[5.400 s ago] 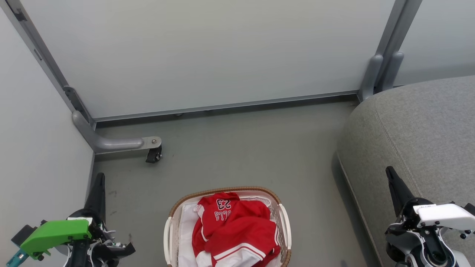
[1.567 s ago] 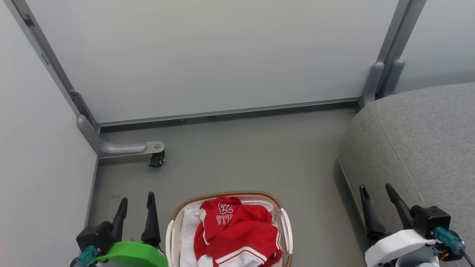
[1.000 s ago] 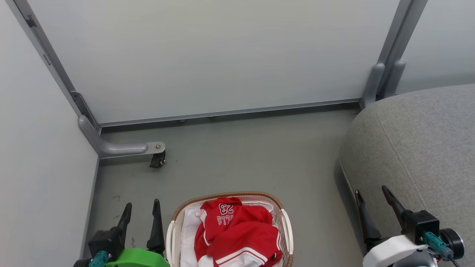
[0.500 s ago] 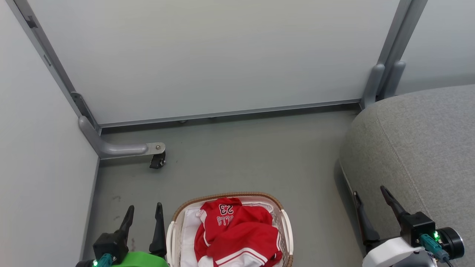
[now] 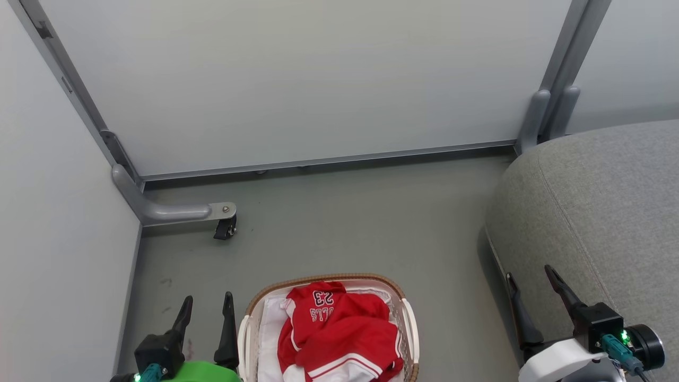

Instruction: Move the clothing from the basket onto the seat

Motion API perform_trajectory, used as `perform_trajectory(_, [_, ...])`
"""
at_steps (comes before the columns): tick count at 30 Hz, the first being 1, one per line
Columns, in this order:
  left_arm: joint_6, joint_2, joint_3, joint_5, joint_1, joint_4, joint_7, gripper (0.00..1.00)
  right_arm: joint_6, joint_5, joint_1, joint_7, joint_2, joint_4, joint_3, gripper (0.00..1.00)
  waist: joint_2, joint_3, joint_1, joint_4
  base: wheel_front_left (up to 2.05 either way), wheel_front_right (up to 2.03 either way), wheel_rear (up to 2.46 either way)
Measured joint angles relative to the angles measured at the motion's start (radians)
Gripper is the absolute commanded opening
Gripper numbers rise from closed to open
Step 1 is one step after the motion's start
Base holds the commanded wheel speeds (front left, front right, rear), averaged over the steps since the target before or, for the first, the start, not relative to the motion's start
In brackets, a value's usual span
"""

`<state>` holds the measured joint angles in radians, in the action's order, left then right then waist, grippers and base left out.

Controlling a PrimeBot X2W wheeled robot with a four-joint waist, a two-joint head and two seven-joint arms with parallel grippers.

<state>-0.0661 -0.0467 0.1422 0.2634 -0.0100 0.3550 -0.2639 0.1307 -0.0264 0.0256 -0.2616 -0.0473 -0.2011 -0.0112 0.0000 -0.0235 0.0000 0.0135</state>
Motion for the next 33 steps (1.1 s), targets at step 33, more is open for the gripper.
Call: perform_trajectory(33, [-0.059, 0.0, 0.481, -0.208, 0.379, 0.311, 0.0, 1.0, 0.0, -0.058, -0.274, 0.0, -0.002, 0.078, -0.001, 1.0, 0.0, 0.421, 0.0001, -0.116, 0.0, 0.0, 0.0])
